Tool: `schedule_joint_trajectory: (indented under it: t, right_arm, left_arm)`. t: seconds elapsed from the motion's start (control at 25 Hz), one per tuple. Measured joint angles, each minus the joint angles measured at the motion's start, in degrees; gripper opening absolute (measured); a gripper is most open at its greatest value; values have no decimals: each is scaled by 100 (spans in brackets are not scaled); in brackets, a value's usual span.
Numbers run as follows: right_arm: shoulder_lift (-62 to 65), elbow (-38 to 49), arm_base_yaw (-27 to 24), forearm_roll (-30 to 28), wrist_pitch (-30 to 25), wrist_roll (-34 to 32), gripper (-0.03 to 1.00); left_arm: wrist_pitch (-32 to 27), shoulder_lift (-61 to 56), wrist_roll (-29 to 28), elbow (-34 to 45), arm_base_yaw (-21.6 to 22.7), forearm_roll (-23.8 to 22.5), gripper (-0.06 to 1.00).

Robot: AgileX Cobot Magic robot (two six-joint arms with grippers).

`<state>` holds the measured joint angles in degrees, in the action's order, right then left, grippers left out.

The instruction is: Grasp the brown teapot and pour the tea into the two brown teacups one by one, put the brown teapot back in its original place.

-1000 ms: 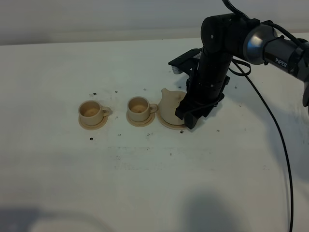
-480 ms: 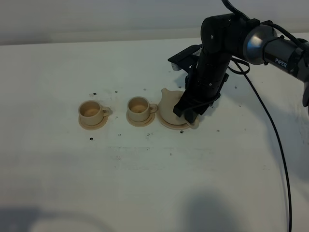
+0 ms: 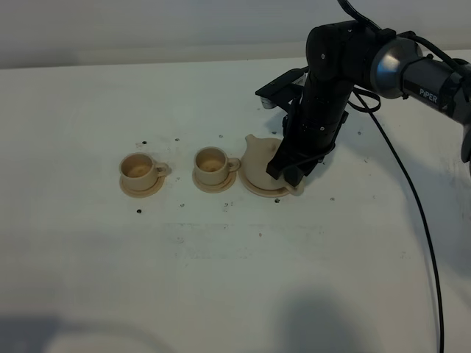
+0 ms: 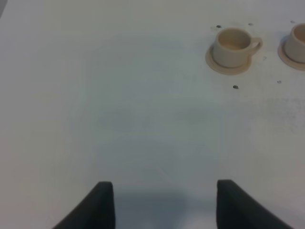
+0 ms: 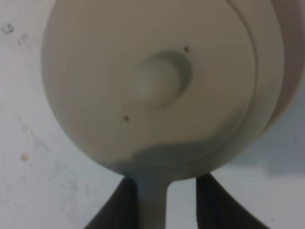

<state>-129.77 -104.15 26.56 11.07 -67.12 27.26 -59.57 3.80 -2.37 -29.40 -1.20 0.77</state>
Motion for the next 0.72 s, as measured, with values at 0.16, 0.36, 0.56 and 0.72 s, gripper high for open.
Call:
schedule_joint_trajectory:
  t: [0.16,0.36,0.56,0.72]
  right_arm:
    - [0,0,0,-11,5,115,31]
    - [0,0,0,-17,5,221,30]
    - [0,0,36,-77,5,231,26]
    - [0,0,47,-95,0,231,23]
  left_arm:
    - [0,0,0,0,0,0,47]
    - [0,0,0,0,0,0,47]
    - [0,0,0,0,0,0,47]
    - [0,0,0,0,0,0,47]
